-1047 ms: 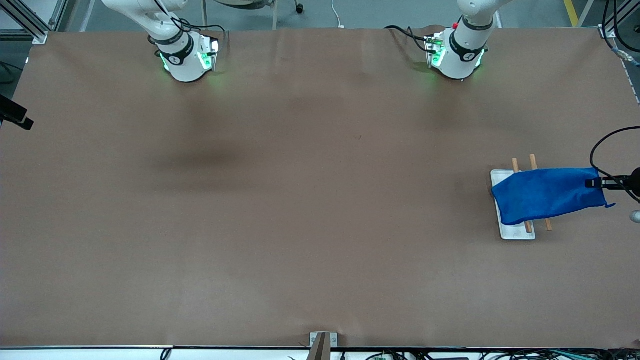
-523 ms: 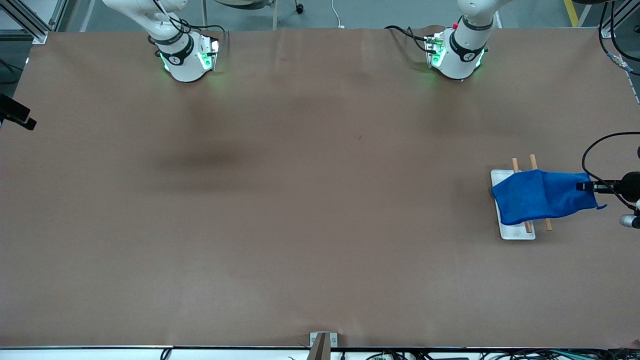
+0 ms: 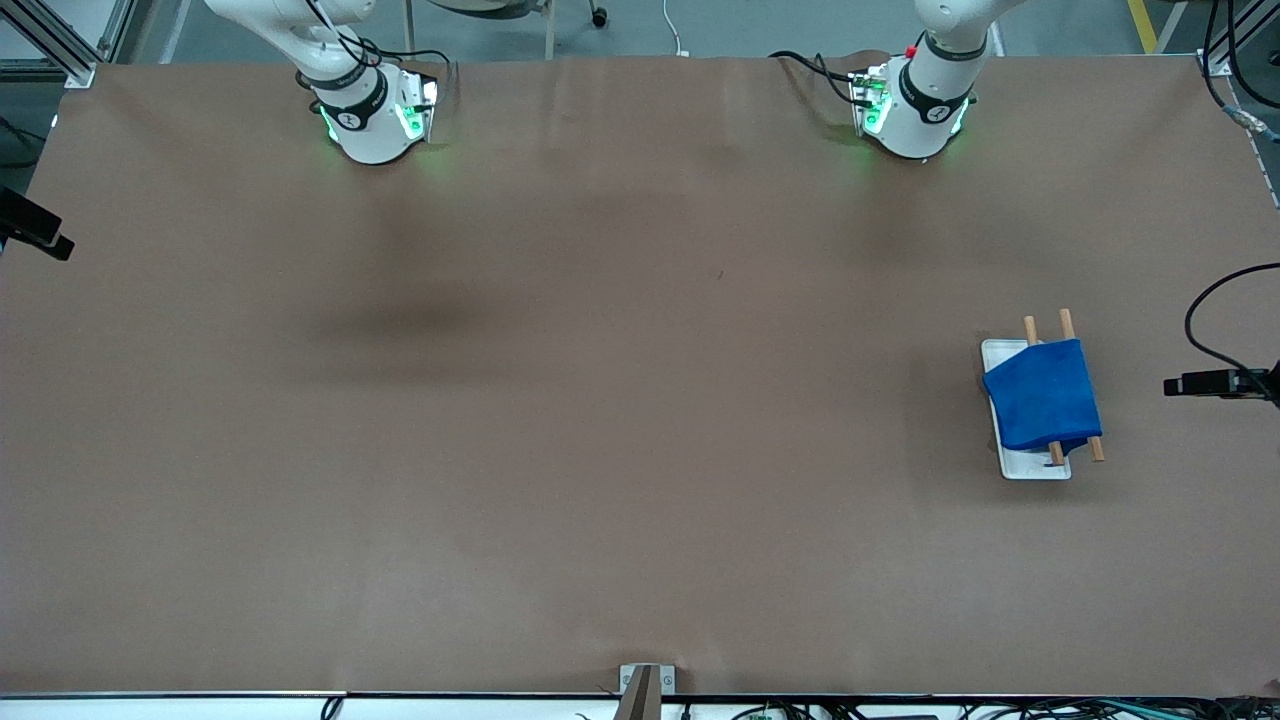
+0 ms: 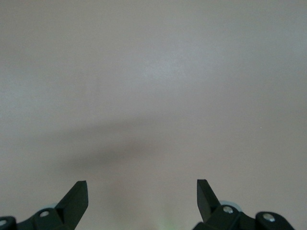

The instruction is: Right arm passes towel to left arm to hang

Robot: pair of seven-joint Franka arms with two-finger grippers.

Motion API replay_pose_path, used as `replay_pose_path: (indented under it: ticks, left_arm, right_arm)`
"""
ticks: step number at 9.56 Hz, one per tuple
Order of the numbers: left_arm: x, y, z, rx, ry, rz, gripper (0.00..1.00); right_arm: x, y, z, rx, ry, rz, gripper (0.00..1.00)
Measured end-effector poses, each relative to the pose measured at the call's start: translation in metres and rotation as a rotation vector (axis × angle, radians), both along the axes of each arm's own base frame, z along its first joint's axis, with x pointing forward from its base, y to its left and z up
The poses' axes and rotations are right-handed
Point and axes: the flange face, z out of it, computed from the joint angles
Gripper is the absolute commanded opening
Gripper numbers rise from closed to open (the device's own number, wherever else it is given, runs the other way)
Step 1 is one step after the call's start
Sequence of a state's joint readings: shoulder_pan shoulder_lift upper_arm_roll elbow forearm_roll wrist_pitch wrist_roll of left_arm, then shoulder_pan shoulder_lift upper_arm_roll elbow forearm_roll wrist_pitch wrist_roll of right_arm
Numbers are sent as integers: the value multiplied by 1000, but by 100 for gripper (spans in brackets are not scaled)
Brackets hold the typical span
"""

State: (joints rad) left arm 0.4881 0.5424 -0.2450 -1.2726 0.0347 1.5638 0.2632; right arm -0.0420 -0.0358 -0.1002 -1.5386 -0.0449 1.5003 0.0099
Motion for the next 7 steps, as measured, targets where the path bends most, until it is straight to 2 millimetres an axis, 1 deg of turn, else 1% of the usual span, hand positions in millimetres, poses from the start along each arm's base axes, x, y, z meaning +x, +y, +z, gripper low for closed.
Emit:
replay_pose_path:
  ticks: [1, 3, 4, 5, 6, 7]
  left_arm:
    - [-1, -26, 35, 30, -15, 32, 100]
    - [-8, -82, 107, 89, -90, 78, 100]
    - [-15, -107, 137, 105, -130, 66, 100]
    - [-22, -131, 158, 113, -153, 39, 100]
    - [-29, -154, 175, 118, -163, 9, 100]
    - [-37, -171, 193, 124, -185, -11, 100]
  right_arm:
    - [-1, 1, 7, 9, -15, 1, 100]
    - [-6, 3, 28, 9, -43, 3, 100]
    - [-7, 4, 32, 9, -46, 4, 100]
    - [-7, 5, 32, 9, -44, 7, 100]
    - [-6, 7, 31, 9, -43, 10, 100]
    - [-6, 7, 31, 9, -42, 11, 100]
